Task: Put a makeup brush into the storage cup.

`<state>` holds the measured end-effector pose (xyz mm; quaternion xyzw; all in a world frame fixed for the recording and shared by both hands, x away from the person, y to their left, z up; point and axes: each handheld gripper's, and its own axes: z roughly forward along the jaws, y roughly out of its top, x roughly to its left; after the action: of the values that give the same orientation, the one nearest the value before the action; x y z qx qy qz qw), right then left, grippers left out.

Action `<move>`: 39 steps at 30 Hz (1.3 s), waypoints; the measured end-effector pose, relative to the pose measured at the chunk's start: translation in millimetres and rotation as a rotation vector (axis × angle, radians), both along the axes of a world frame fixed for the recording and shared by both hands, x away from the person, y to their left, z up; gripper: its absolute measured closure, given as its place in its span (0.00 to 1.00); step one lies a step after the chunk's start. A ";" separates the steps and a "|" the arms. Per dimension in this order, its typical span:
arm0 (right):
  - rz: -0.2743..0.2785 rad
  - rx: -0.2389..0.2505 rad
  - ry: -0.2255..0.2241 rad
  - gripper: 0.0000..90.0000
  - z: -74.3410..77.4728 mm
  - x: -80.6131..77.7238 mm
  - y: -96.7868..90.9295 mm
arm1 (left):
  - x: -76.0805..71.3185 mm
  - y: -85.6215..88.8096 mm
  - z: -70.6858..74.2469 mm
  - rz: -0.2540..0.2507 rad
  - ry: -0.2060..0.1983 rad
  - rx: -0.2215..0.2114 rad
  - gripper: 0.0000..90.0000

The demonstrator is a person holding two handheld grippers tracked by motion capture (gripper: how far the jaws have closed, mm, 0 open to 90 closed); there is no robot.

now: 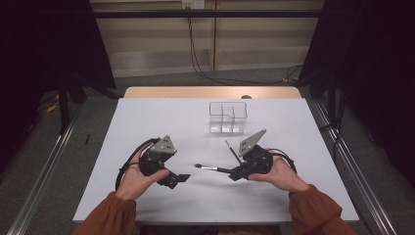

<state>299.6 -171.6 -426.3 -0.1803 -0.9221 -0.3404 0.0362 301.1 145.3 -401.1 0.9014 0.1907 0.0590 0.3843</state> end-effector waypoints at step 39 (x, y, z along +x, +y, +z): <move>-0.078 0.322 -0.090 0.89 -10.8 -19.3 -8.3 | -13.2 16.4 -18.0 0.111 -0.110 -0.154 0.06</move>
<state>280.3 -179.9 -437.1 -0.1926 -0.8486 -0.4927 0.0100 287.9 161.7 -419.0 0.8525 0.2227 0.1147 0.4587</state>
